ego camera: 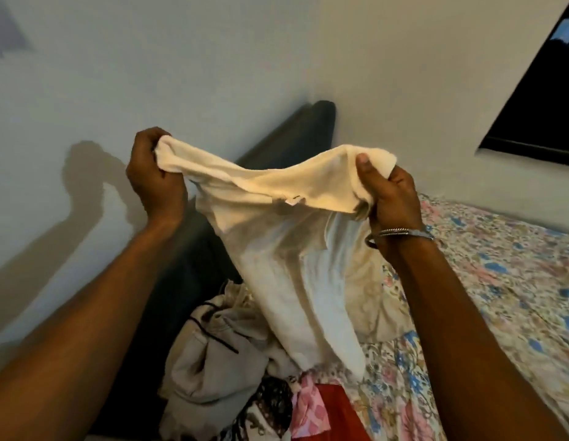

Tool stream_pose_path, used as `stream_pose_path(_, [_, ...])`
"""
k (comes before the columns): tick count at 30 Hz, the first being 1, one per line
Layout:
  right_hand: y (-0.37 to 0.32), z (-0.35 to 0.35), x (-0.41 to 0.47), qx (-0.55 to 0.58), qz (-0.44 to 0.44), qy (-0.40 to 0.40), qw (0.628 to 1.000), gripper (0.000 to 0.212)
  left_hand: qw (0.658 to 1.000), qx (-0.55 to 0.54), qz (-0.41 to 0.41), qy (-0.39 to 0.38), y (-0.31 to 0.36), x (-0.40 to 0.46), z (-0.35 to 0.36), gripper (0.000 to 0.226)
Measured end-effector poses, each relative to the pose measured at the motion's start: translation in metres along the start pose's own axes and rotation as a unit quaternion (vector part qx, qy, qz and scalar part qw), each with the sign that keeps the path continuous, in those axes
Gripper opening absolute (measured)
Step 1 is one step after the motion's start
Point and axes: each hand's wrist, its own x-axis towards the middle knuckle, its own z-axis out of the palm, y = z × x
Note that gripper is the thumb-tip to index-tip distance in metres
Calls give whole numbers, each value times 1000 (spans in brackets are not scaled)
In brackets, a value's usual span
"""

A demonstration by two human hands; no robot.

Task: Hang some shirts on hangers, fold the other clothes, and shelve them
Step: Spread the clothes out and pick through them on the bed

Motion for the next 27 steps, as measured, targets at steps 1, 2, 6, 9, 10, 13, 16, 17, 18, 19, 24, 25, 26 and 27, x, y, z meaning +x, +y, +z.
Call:
stream_pose_path(1, [10,13,-11,34,10,-14,999,7,999,-6,14,34,0,-14,-15,25])
stream_pose_path(2, [27,23,-22,45,20,-31,998,10,998,-13,17,54,-10,-33,-28,28])
stream_pose_path(6, [134,52,-77,-104,114,-174,973,12,996,11,-81,19,-64,-138,-88,28])
stream_pose_path(9, [221,52,-119,-272,188,-293,897,31,928,192,-252,-195,-122,-218,-138,34])
stream_pose_path(10, [240,51,-130,-280,202,-314,885,26,874,238,-309,-289,-140,-237,-150,42])
stream_pose_path(13, [268,39,-146,-235,247,-277,898,24,772,255,-370,-450,-152,-270,-155,62])
stream_pose_path(16, [278,21,-141,-218,256,-178,925,21,812,250,-313,-424,-125,-280,-118,44])
stream_pose_path(17, [280,16,-138,-221,251,-150,930,21,833,252,-293,-395,-116,-279,-105,36])
stream_pose_path(18, [286,8,-135,-220,249,-119,936,23,851,246,-265,-381,-111,-277,-90,34])
stream_pose_path(19, [295,-1,-132,-212,252,-89,940,23,863,226,-235,-385,-109,-274,-73,33])
stream_pose_path(24, [327,-32,-129,-229,274,0,934,9,879,157,-121,-434,-115,-274,-2,29])
stream_pose_path(25, [332,-36,-131,-232,283,7,931,8,875,154,-103,-447,-121,-278,13,26])
stream_pose_path(26, [338,-38,-132,-236,295,14,926,9,867,153,-88,-466,-131,-283,30,24])
stream_pose_path(27, [339,-40,-135,-244,304,19,921,12,857,157,-82,-485,-140,-288,44,23])
